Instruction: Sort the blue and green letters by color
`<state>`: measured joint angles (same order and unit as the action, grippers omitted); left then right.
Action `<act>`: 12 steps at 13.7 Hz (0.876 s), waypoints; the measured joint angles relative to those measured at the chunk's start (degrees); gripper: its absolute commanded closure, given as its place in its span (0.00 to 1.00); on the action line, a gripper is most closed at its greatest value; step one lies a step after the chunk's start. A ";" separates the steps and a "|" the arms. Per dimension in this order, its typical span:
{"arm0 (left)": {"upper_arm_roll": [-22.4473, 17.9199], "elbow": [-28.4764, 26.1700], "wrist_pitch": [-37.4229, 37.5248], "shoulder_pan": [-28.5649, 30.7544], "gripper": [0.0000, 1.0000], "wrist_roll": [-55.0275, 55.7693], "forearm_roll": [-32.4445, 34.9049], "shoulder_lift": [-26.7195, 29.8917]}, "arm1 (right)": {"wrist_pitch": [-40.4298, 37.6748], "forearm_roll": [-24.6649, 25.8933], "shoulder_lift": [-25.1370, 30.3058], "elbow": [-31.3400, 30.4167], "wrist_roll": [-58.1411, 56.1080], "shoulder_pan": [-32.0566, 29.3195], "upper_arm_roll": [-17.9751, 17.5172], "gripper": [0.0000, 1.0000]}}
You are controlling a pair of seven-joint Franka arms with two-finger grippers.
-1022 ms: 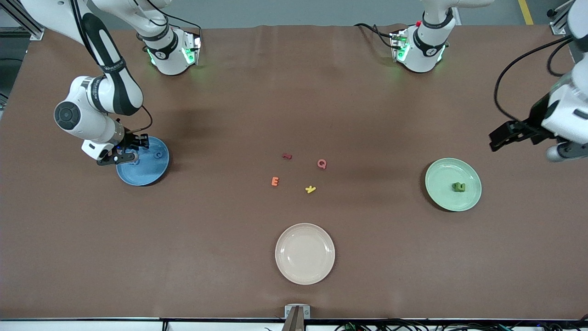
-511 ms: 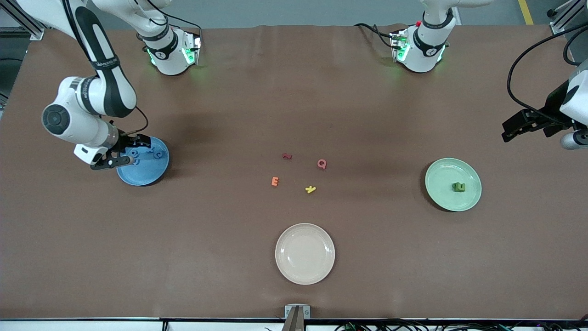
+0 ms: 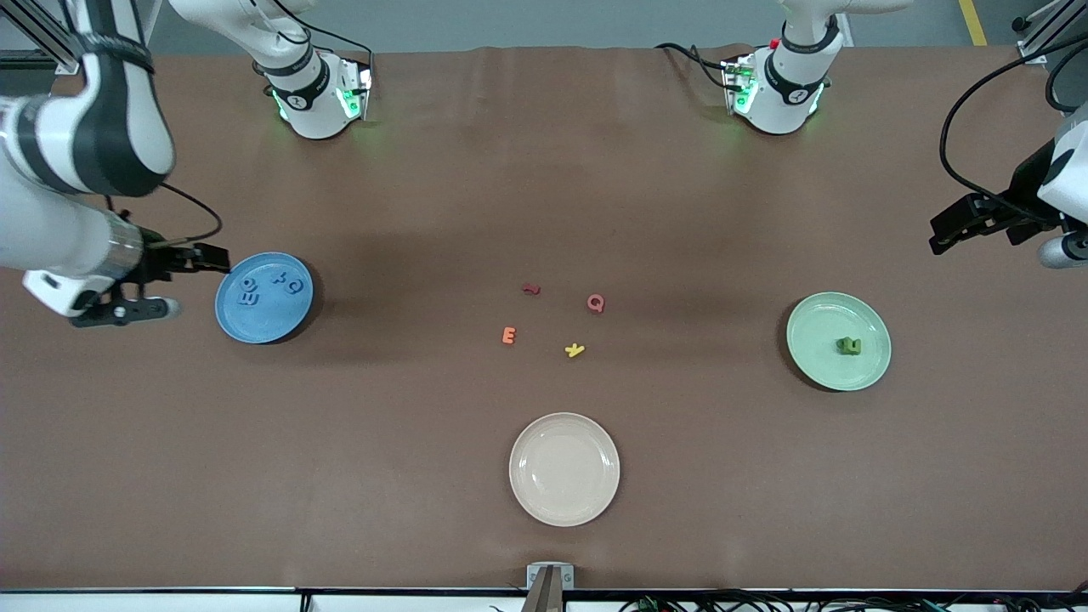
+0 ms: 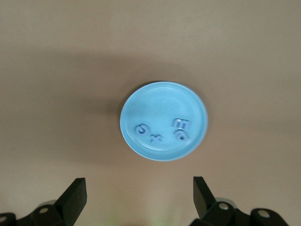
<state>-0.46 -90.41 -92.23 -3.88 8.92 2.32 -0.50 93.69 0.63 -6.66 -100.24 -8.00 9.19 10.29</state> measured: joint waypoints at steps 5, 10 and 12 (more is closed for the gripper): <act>-0.04 -2.75 0.36 -0.24 0.00 0.00 0.00 2.98 | -5.53 0.72 -1.55 11.69 0.22 -1.22 0.52 0.00; -0.15 -3.61 0.20 -0.29 0.00 0.00 0.00 3.98 | -6.23 0.72 -2.91 14.07 0.31 -2.48 0.69 0.00; -0.01 -4.15 -0.26 -0.43 0.00 0.00 0.00 3.97 | -6.19 0.79 -3.68 15.09 0.48 -2.60 0.77 0.00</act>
<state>-0.47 -94.55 -92.49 -4.31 8.92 2.32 3.48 87.50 1.42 -10.33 -85.15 -7.52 6.59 11.06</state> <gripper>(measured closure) 0.000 0.000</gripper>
